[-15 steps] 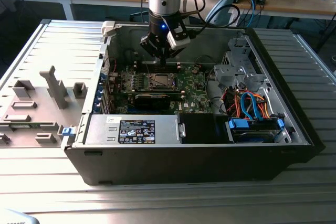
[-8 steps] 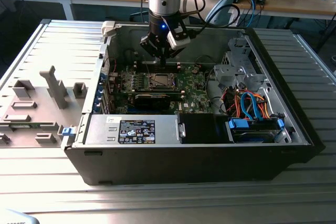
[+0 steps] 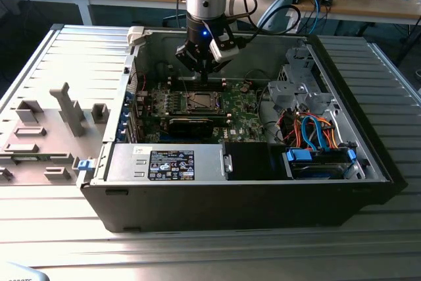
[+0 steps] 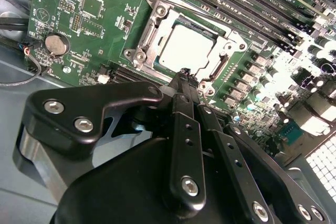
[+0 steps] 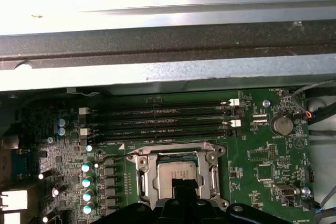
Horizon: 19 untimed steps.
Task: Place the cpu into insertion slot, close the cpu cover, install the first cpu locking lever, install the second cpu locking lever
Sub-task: 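Install the first cpu locking lever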
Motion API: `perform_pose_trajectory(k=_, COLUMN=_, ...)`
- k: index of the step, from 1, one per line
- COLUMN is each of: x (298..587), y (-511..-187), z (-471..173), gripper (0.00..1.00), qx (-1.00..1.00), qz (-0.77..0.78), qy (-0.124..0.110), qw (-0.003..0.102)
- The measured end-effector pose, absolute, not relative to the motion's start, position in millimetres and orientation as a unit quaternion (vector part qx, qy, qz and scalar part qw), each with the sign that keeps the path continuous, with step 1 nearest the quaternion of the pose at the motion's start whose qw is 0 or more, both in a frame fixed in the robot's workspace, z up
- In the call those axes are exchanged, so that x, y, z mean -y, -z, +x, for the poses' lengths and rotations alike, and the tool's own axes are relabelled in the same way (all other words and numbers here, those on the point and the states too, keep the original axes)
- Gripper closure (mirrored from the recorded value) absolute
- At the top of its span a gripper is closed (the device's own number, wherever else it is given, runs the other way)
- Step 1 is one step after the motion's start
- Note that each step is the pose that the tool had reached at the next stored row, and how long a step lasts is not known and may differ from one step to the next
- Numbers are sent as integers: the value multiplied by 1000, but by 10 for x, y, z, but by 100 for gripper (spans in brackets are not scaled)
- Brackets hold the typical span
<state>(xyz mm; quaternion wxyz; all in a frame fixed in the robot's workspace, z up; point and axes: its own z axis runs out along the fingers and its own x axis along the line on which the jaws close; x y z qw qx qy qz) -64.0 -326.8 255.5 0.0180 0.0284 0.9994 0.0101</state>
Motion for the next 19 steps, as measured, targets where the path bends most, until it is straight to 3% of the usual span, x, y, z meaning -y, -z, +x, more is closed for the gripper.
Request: perform_pose_trajectory(k=19, x=3268, y=-2566, z=-721, gripper=89, qx=-999, qz=28, qy=-10, qw=18)
